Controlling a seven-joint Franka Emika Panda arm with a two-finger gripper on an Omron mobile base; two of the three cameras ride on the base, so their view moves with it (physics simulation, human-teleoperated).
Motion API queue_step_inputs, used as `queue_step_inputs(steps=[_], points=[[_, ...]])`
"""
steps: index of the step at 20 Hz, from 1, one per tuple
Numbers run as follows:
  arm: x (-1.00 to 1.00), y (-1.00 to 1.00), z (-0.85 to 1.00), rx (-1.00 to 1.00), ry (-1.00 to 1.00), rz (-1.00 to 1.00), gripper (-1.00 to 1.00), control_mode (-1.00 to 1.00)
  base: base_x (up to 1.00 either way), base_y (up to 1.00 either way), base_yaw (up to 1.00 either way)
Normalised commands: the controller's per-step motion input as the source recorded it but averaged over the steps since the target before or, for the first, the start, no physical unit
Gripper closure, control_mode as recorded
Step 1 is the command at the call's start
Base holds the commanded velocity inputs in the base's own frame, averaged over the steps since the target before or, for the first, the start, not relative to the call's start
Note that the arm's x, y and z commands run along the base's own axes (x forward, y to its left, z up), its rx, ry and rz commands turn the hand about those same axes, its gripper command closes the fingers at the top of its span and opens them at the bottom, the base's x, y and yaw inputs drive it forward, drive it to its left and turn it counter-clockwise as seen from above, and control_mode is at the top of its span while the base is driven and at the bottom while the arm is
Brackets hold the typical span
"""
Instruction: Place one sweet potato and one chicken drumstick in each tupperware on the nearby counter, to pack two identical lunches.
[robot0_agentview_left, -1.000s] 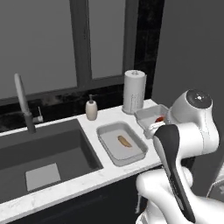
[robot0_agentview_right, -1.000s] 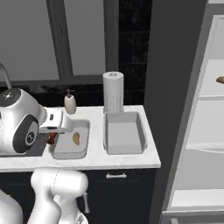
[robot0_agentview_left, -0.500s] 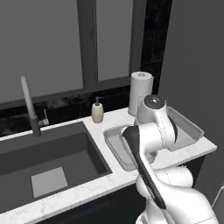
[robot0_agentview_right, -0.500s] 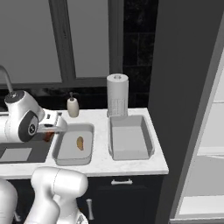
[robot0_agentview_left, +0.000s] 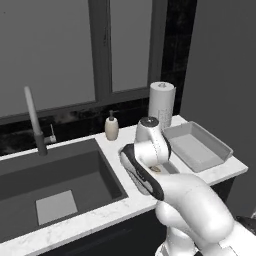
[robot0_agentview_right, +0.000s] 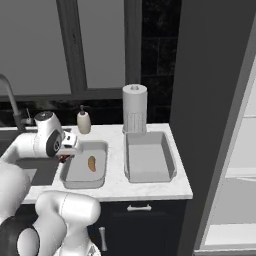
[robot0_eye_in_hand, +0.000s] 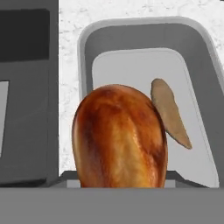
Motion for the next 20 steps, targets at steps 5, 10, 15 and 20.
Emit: queue_step_inputs(steps=[5, 10, 15, 20], points=[[0.73, -0.06, -0.65, 0.05, 0.02, 0.01, 1.0, -1.0, 0.0, 0.0, 0.0], [0.24, -0.01, -0.61, 0.0, 0.03, 0.0, 1.0, -1.0, 0.0, 0.0, 0.0], [0.27, -0.22, -0.36, 0.0, 0.01, 0.0, 1.0, -1.0, 0.0, 0.0, 0.0], [0.53, -0.08, -0.37, 0.0, 0.0, 0.0, 1.0, -1.0, 0.0, 0.0, 0.0]])
